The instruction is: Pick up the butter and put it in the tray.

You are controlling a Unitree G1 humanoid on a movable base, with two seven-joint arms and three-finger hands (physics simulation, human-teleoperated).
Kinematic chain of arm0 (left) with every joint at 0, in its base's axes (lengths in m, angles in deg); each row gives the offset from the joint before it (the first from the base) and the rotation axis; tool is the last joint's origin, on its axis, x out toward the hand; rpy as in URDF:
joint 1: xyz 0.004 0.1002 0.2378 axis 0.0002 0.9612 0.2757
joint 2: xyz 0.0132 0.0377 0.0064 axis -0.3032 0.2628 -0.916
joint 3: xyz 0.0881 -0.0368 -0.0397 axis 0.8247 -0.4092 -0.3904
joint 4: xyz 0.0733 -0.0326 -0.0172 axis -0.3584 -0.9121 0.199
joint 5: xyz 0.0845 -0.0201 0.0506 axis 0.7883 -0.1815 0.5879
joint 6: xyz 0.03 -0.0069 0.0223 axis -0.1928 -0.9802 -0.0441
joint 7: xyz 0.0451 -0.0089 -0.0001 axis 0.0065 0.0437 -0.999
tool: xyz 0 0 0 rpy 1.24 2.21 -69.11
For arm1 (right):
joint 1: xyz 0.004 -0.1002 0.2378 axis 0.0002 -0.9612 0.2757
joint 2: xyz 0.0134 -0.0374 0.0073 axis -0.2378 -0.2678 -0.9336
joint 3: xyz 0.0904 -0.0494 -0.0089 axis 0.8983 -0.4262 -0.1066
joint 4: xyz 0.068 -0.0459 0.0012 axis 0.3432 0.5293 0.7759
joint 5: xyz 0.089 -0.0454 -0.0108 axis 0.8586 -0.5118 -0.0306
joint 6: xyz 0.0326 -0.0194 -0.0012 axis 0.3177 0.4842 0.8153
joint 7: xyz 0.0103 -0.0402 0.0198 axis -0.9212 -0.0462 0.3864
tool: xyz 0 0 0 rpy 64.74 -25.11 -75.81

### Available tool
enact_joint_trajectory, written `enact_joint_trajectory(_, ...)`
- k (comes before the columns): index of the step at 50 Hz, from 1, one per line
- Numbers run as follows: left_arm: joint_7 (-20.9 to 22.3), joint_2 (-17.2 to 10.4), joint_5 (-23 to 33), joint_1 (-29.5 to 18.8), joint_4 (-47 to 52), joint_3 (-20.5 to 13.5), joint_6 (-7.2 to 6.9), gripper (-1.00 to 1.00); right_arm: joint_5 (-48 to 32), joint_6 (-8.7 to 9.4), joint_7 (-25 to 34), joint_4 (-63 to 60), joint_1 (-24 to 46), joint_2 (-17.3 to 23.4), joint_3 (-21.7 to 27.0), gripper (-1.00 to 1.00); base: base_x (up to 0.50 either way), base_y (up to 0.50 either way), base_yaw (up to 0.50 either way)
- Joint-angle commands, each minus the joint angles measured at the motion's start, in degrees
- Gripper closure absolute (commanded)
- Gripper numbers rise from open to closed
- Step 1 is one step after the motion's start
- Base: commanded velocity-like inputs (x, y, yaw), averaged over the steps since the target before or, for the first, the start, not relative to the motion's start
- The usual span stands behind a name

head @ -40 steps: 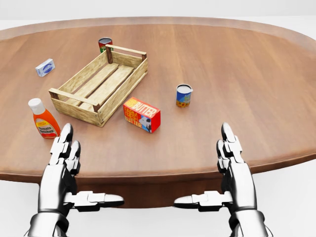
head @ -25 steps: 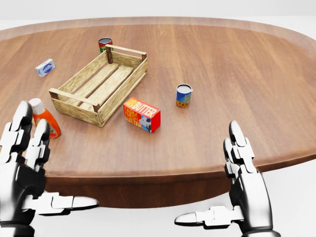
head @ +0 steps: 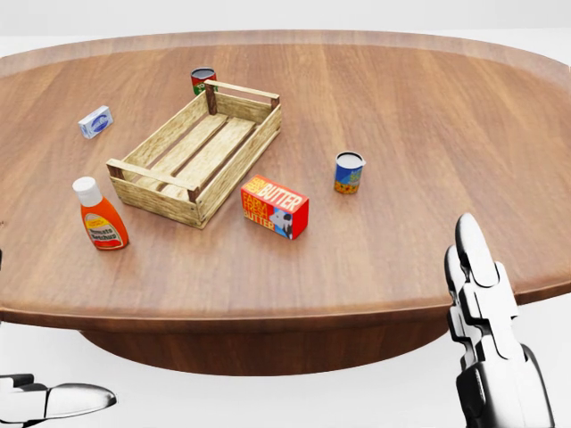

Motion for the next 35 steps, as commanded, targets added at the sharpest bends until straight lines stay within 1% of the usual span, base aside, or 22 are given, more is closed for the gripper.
enact_joint_trajectory(1, 0.49, 0.06, -0.18, 0.54, 0.08, -0.64, 0.00, -1.00, -3.04, 0.00, -0.58, -2.88, -1.59, 0.24, -0.94, -0.98, 0.00, 0.50, 0.00)
enact_joint_trajectory(8, 0.66, 0.28, 0.48, 1.09, -0.33, 0.14, 0.00, -1.00, -2.46, 0.00, -0.37, -3.20, -2.14, 0.13, -0.50, -0.97, 0.00, 0.50, 0.00)
enact_joint_trajectory(19, 0.41, -0.06, 0.48, 0.34, -1.28, -0.13, 0.00, -1.00, -1.87, 0.00, 0.10, -3.38, -2.89, -0.13, 0.24, -0.98, 0.00, 0.50, 0.00)
enact_joint_trajectory(23, 0.52, 0.03, 0.51, 0.81, -1.05, 0.06, 0.00, -1.00, -2.07, 0.00, 0.17, -2.66, -2.70, -0.24, 0.20, -0.98, 0.00, 0.50, 0.00)
enact_joint_trajectory(26, 0.63, 0.09, 0.54, 0.95, -1.10, 0.08, 0.00, -1.00, -0.67, 0.00, -0.04, -2.73, -2.59, -0.88, 1.31, -0.98, 0.00, 0.50, 0.00)
enact_joint_trajectory(28, 0.63, 0.07, 0.52, 0.93, -1.04, 0.02, 0.00, -1.00, 2.26, 0.00, -0.14, -3.29, -2.81, -1.85, 2.94, -0.98, 0.00, 0.00, 0.00)
enact_joint_trajectory(35, 0.63, 0.05, 0.28, 0.90, -0.84, -0.24, 0.00, -1.00, 3.12, 0.00, 1.83, -2.83, -2.87, -1.75, 2.92, -0.98, 0.00, 0.00, 0.00)
